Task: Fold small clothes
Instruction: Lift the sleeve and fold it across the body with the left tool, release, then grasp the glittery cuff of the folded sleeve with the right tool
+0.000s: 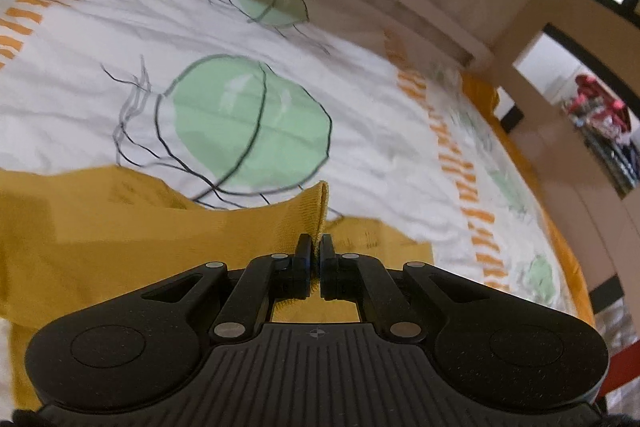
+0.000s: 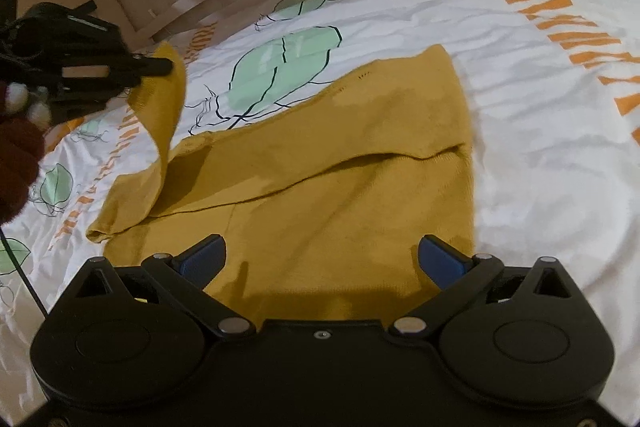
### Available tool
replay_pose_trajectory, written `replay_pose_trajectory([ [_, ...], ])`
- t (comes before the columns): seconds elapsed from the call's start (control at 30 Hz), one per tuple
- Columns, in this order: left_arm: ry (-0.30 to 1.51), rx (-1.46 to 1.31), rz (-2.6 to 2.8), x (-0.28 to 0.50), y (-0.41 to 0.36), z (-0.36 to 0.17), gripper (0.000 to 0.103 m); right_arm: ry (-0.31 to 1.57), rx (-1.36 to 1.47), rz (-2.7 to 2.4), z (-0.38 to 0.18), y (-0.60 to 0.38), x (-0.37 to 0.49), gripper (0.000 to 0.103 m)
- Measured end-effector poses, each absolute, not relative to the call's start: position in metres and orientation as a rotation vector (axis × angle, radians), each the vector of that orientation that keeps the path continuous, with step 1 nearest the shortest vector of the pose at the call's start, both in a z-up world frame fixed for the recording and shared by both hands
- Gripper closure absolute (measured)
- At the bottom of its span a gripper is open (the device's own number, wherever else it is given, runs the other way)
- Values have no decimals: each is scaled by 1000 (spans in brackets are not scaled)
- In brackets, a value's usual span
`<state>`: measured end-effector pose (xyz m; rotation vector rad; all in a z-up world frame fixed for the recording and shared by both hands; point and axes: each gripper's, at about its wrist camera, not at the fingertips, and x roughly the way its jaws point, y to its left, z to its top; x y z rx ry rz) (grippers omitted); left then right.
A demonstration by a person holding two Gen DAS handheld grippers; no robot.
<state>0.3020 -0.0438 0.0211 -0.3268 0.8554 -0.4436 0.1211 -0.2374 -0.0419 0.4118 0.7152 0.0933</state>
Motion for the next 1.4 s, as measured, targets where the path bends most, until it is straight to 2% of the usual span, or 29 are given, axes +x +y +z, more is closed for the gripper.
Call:
replay_pose_trajectory([
  [0.1, 845, -293, -475, 297, -52, 20, 96, 715, 411, 88, -43, -238, 120, 1],
  [0.13, 839, -292, -489, 295, -54, 20, 88, 714, 405, 85, -43, -238, 120, 1],
  [0.17, 834, -292, -502, 294, -55, 21, 72, 714, 400, 82, -44, -237, 120, 1],
  [0.2, 827, -292, -508, 292, -57, 22, 67, 714, 394, 80, -44, -236, 120, 1],
  [0.37, 776, -249, -498, 279, -53, 28, 59, 710, 373, 76, -46, -234, 119, 1],
  [0.6, 738, -188, -379, 248, -10, 10, 55, 682, 357, 92, -45, -232, 117, 1],
  [0.97, 812, -147, -173, 203, 61, -55, 55, 712, 345, 89, -23, -215, 127, 1],
  [1.2, 763, -140, -148, 189, 74, -70, 55, 701, 319, 132, -6, -199, 154, 1],
  [1.37, 705, -82, -151, 180, 67, -82, 50, 697, 282, 148, -6, -187, 173, 1],
  [1.4, 693, -77, -150, 178, 67, -84, 49, 696, 271, 151, -7, -184, 177, 3],
])
